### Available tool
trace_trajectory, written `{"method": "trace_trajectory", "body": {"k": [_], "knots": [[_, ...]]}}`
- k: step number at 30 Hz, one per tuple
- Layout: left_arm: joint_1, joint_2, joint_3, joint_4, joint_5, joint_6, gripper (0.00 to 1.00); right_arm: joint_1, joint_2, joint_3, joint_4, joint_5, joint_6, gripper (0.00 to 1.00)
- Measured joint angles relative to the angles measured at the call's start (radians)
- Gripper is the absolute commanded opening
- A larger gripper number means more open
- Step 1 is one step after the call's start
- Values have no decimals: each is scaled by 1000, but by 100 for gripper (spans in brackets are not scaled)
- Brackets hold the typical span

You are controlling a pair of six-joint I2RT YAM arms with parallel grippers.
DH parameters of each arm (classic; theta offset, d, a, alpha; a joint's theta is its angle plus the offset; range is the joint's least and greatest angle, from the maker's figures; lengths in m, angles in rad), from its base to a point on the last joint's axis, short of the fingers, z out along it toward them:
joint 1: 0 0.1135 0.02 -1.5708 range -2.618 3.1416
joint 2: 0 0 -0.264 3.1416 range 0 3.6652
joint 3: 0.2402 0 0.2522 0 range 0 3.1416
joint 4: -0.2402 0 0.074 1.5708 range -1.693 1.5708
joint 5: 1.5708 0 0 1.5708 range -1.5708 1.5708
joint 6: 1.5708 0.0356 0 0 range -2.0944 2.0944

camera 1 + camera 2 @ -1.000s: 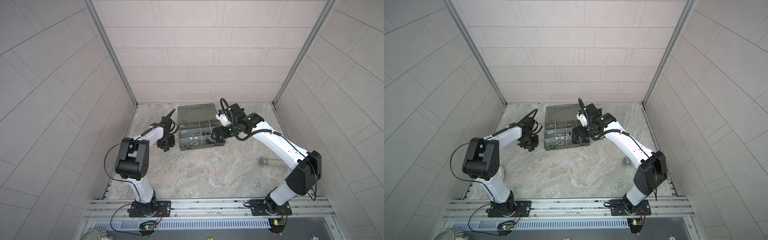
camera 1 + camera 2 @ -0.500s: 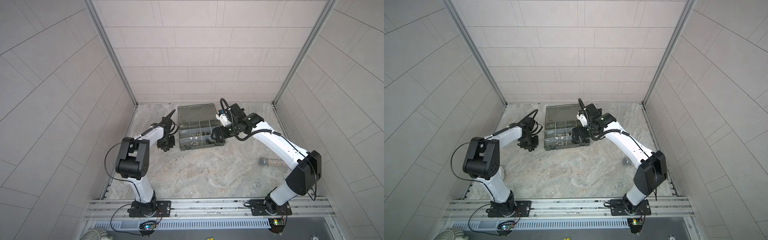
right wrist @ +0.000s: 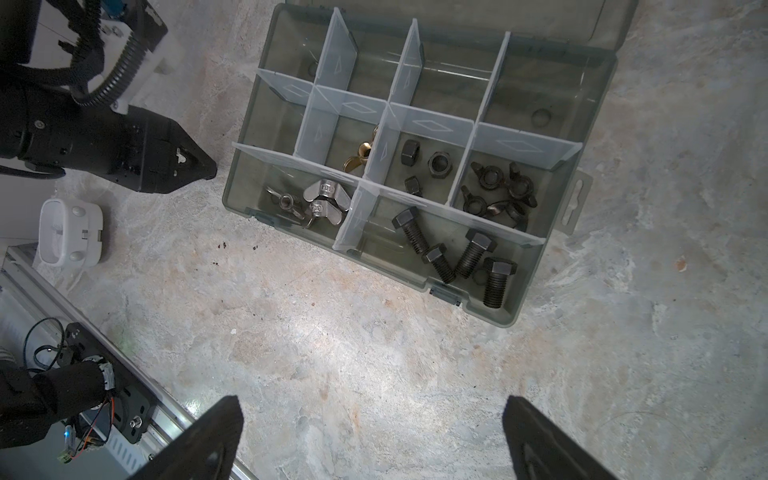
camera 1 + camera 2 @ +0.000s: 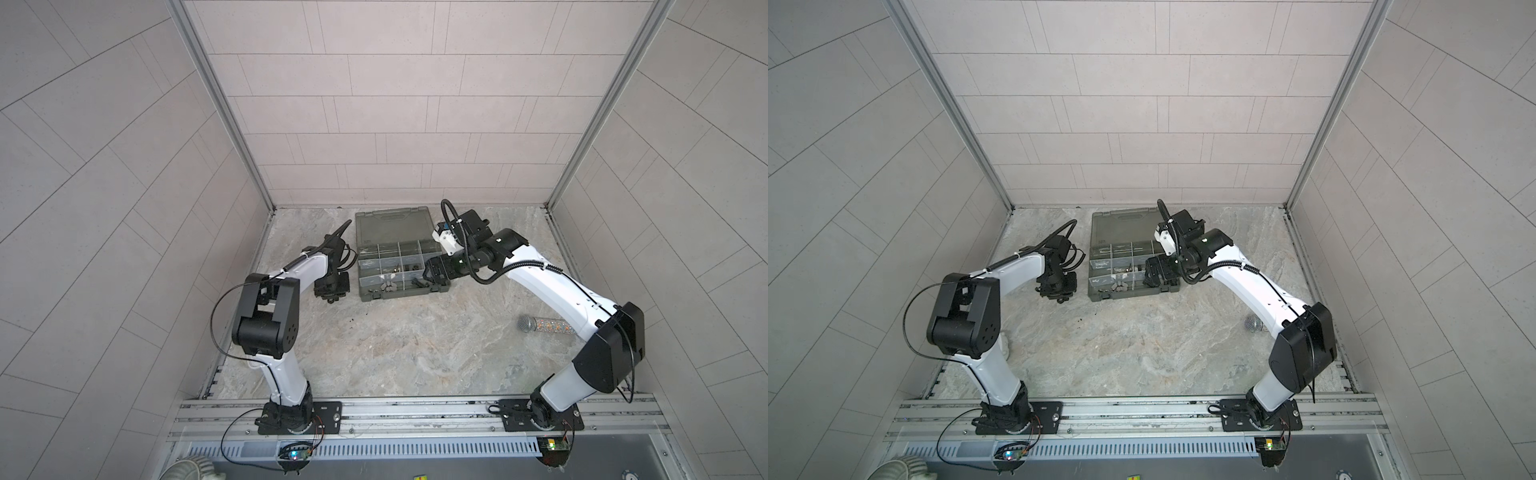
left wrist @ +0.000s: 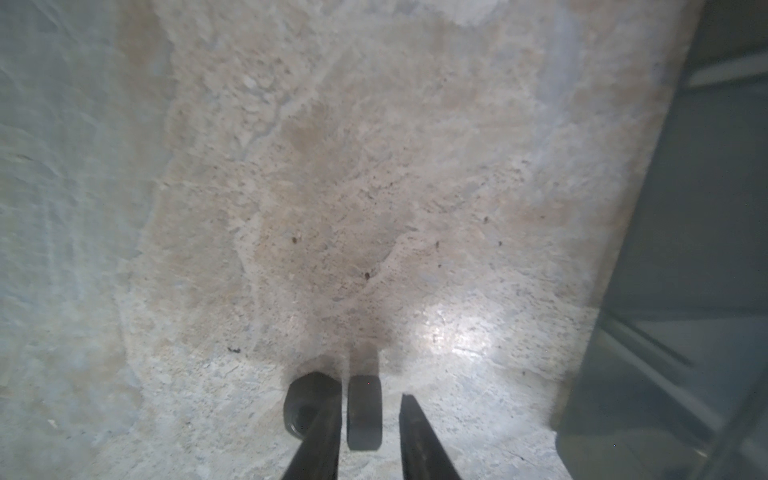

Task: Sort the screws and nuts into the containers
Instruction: 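Close the left gripper on a black hex nut, then carry the hex nut over the box and open the left gripper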

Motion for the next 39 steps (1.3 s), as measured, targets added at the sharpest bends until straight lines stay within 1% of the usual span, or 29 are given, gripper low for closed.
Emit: {"method": "trace_trajectory", "body": {"k": [2, 6, 9, 16, 19, 24, 29, 35, 39], "knots": [[0, 1, 0, 0, -2, 0, 18, -1, -5, -3, 2, 1, 0, 99], [0, 10, 7, -1, -3, -2, 17, -6, -16, -15, 1, 3, -3, 99], [0, 18, 15, -8, -3, -3, 12, -11, -18, -15, 2, 3, -4, 99], [0, 26, 37, -37, 4, -4, 11, -26, -38, -29, 1, 2, -8, 99], [-10, 27, 76, -76, 8, -4, 11, -34, -46, -31, 1, 2, -10, 99], [-48, 27, 200, -132, 8, -6, 12, -48, -56, -43, 3, -2, -14, 99], [-125, 49, 374, -179, 8, -18, 12, -72, -86, -78, 1, -9, -19, 99], [-228, 164, 564, -187, 53, -35, 12, -112, -134, -103, -4, -10, -30, 99], [-287, 258, 654, -195, 87, -52, 12, -129, -164, -114, -17, -10, -33, 99]]}}
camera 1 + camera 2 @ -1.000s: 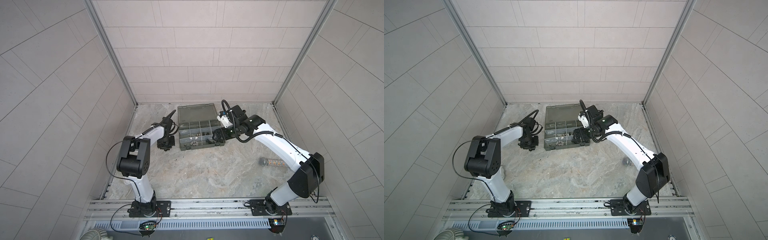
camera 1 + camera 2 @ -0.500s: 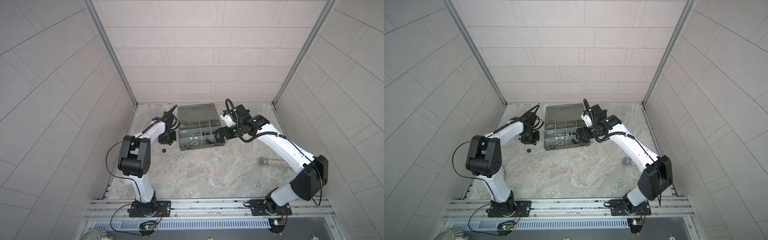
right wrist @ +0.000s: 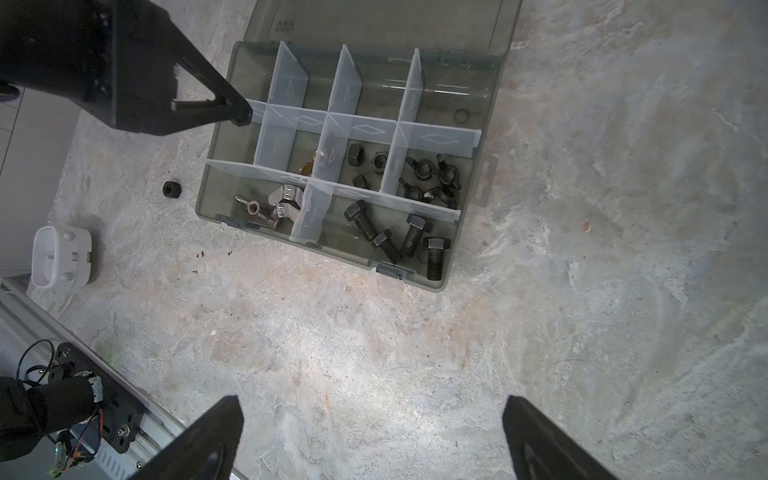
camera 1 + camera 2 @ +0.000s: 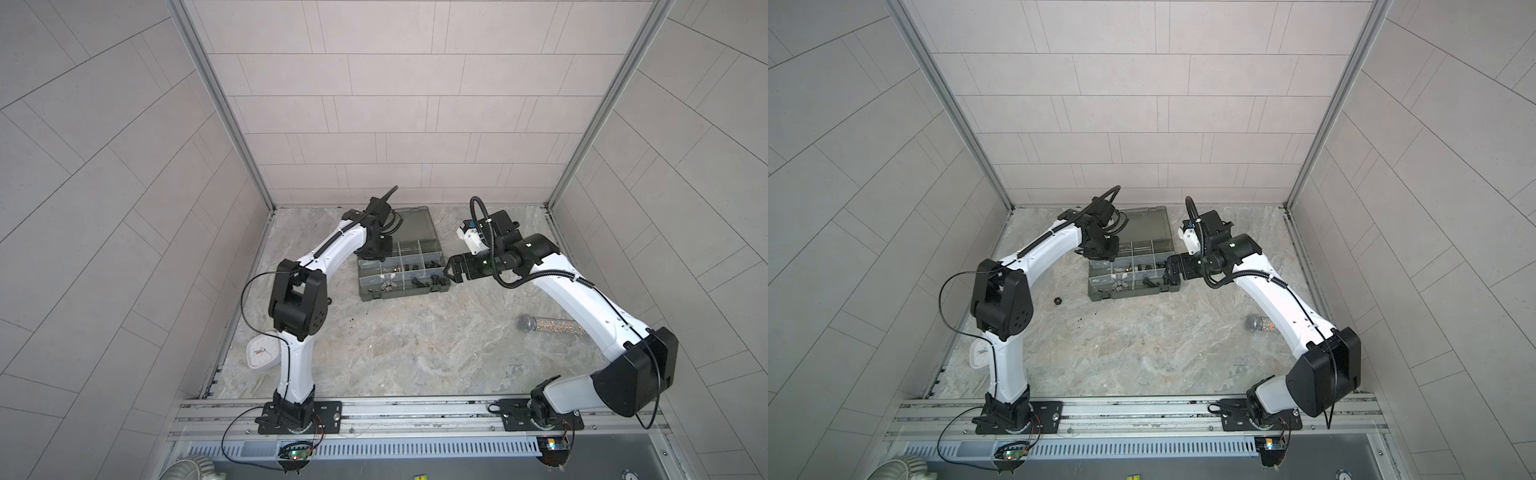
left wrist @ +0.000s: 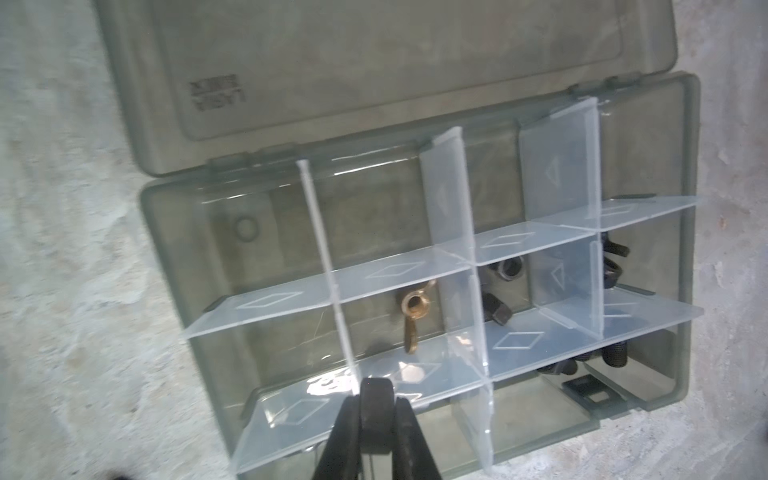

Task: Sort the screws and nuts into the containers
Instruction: 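Carry the hex nut over the box and open the left gripper, then move the left gripper back over the last hex nut on the table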

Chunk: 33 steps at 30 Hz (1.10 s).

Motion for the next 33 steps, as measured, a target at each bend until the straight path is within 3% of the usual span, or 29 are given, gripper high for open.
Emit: {"method": "trace_trajectory", "body": {"k": [11, 17, 20, 23, 33], "knots": [[-106, 137, 190, -6, 52, -36, 13, -29, -64, -16, -61, 2, -22, 99], [-124, 168, 211, -6, 60, -51, 14, -57, -90, -16, -94, 2, -40, 99], [-124, 175, 212, -5, 63, -58, 24, -65, -100, -16, -97, 3, -45, 99], [-124, 178, 213, -6, 70, -57, 43, -68, -103, -18, -98, 3, -47, 99], [-116, 151, 192, 6, 42, -60, 49, -74, -102, -33, -98, -6, -48, 99]]}}
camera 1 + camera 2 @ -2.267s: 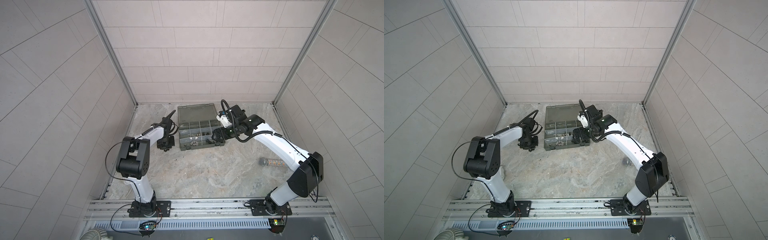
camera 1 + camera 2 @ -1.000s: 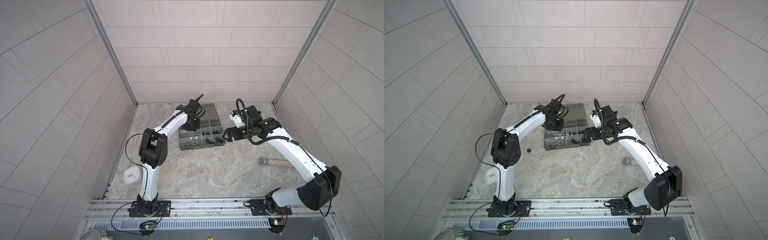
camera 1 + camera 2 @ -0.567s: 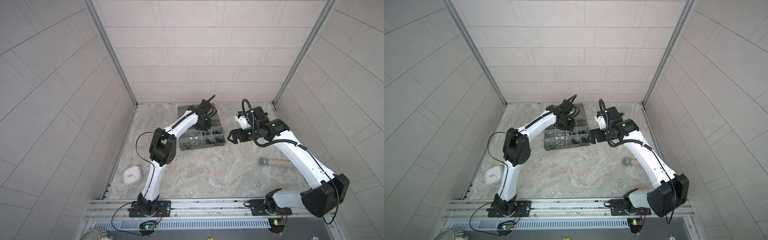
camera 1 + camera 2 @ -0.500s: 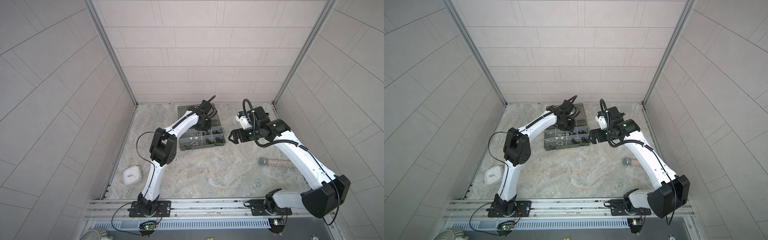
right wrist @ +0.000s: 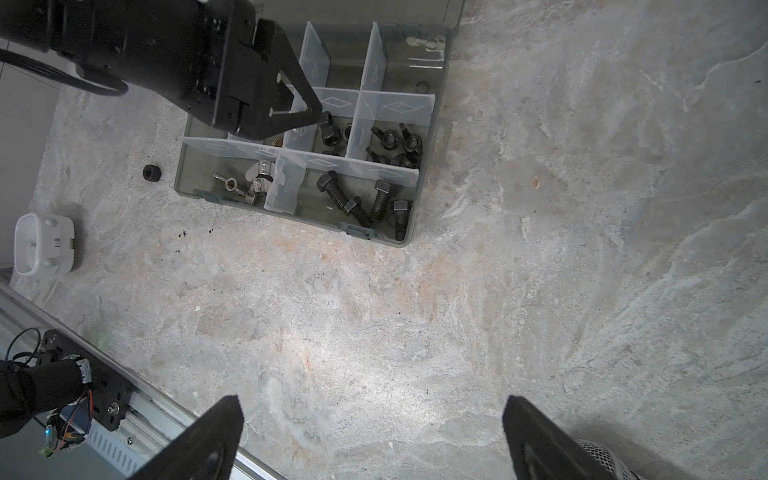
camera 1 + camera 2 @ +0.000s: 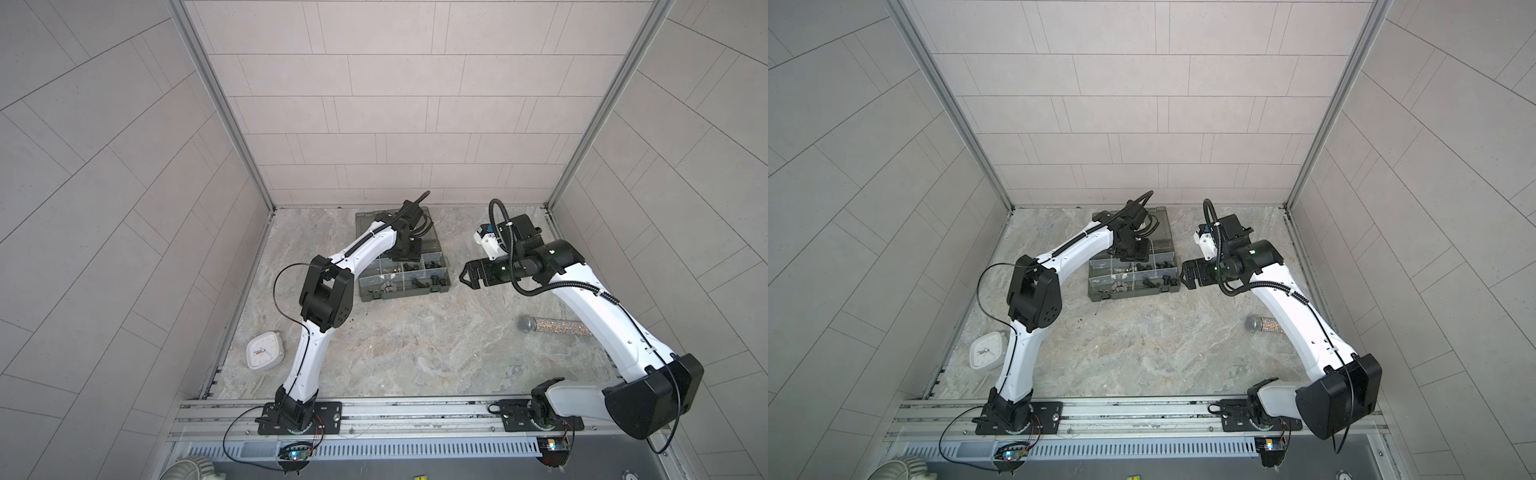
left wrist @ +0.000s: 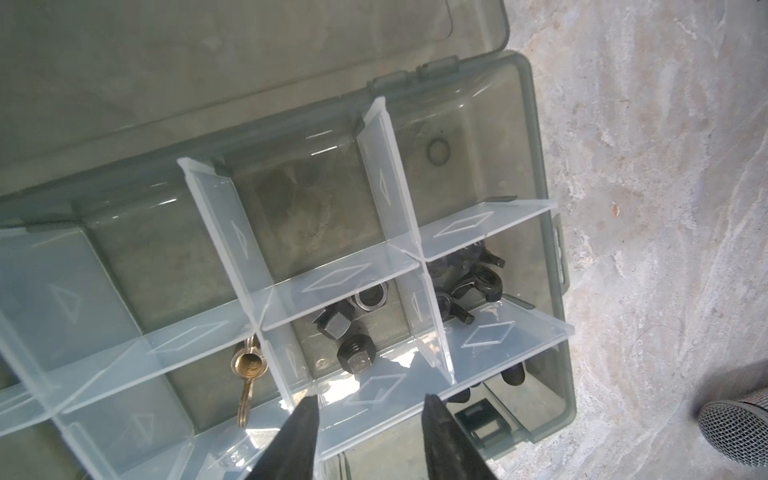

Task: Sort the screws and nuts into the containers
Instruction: 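Move the left gripper back over the last hex nut on the table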

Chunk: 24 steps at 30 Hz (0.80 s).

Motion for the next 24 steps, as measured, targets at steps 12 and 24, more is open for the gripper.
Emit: {"method": "trace_trajectory", "body": {"k": [12, 24], "knots": [[330, -556, -655, 100, -60, -11, 54, 138, 129, 79, 52, -34, 29, 99], [493, -681, -936, 124, -39, -5, 55, 293, 335, 264, 80, -47, 29, 99]]}}
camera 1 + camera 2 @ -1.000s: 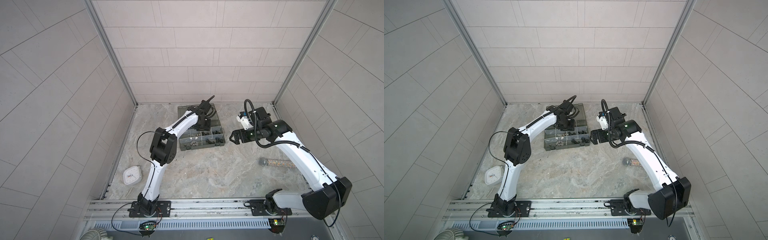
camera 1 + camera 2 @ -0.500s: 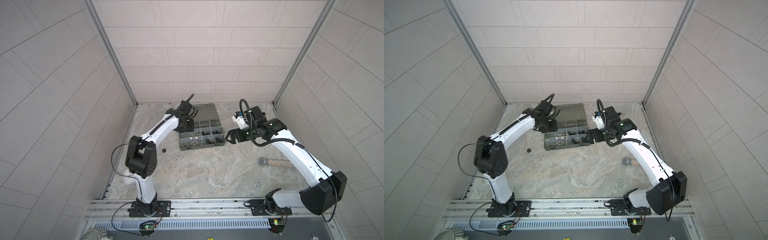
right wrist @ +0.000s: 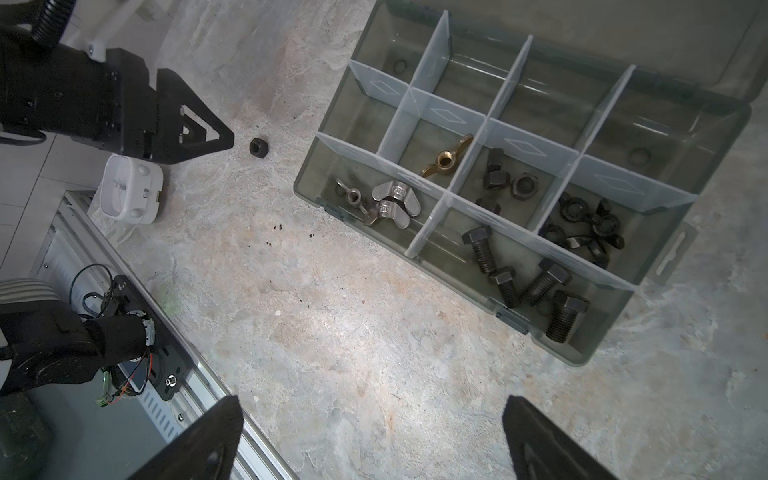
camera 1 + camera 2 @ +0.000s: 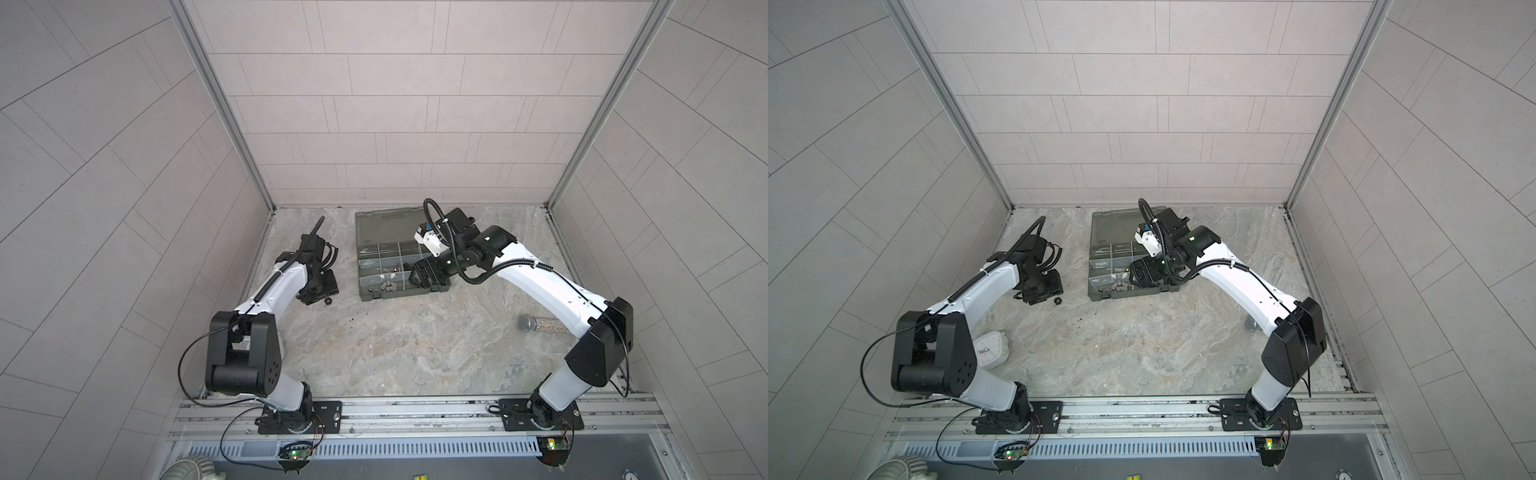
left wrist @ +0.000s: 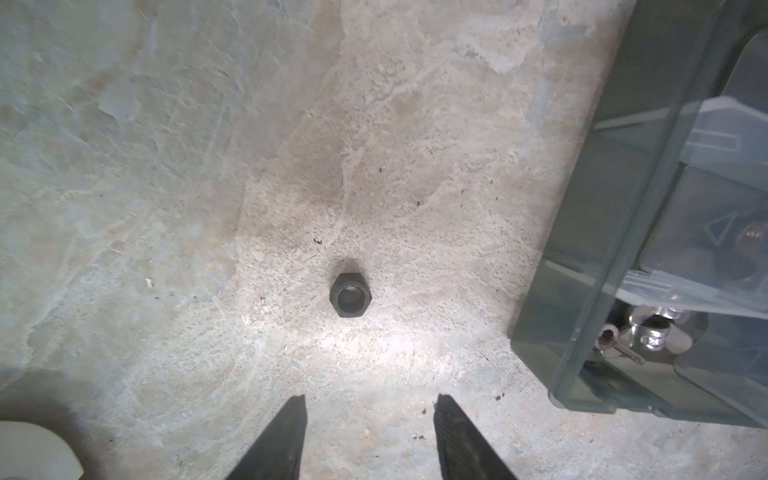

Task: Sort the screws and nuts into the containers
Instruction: 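Move the left gripper back over the last hex nut on the table, then lower the left gripper and close it on the last hex nut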

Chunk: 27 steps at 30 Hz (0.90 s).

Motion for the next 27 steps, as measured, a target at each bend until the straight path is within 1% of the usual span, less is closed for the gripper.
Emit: {"method": "trace_trajectory", "body": {"k": [3, 13, 18, 27], "knots": [[11, 7, 0, 17, 6, 4, 54, 6, 4, 9, -2, 0, 0, 99], [15, 109, -14, 56, 11, 9, 50, 6, 4, 6, -1, 14, 0, 99], [15, 137, -14, 67, 6, 16, 47, 6, 4, -1, -2, 22, -5, 99], [15, 172, -14, 74, -19, 24, 46, 5, 4, -1, -6, 33, -19, 99]]}}
